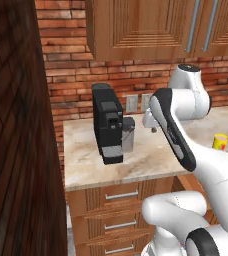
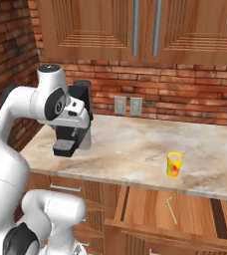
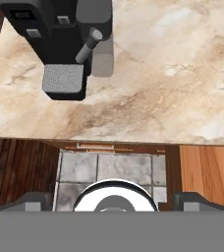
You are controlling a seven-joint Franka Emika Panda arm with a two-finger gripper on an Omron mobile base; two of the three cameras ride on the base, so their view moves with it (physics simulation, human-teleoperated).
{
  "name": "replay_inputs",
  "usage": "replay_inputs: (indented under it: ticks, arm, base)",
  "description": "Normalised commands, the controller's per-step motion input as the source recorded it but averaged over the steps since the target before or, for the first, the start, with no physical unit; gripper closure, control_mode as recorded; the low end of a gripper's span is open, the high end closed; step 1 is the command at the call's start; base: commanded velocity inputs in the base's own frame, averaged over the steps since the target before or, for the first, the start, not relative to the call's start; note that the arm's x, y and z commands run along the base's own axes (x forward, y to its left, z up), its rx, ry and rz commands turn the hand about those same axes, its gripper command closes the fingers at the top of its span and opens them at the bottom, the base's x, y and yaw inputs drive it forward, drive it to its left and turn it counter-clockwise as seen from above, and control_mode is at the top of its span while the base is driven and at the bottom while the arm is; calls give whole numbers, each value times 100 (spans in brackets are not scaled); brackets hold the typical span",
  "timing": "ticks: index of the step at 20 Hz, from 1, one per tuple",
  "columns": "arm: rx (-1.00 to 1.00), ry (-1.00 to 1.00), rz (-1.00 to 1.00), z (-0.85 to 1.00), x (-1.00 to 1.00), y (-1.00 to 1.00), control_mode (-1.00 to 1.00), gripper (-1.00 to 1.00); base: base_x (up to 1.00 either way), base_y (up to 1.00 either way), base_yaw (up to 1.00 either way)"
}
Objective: Pick up the straw from the right drawer and put it inside the smoothie cup.
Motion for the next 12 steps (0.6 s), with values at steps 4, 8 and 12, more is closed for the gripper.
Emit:
replay_inputs:
  ticks: [4,8,12]
  arm:
    - [-7,-4,0,-65,-44,32,-100,-100]
    - [-1,0,0,-21,-6,14,100,-100]
    - [0,0,0,0,0,0,100,-100]
  base:
    - [0,0,0]
    - [0,0,0]
    - [-16,0,0]
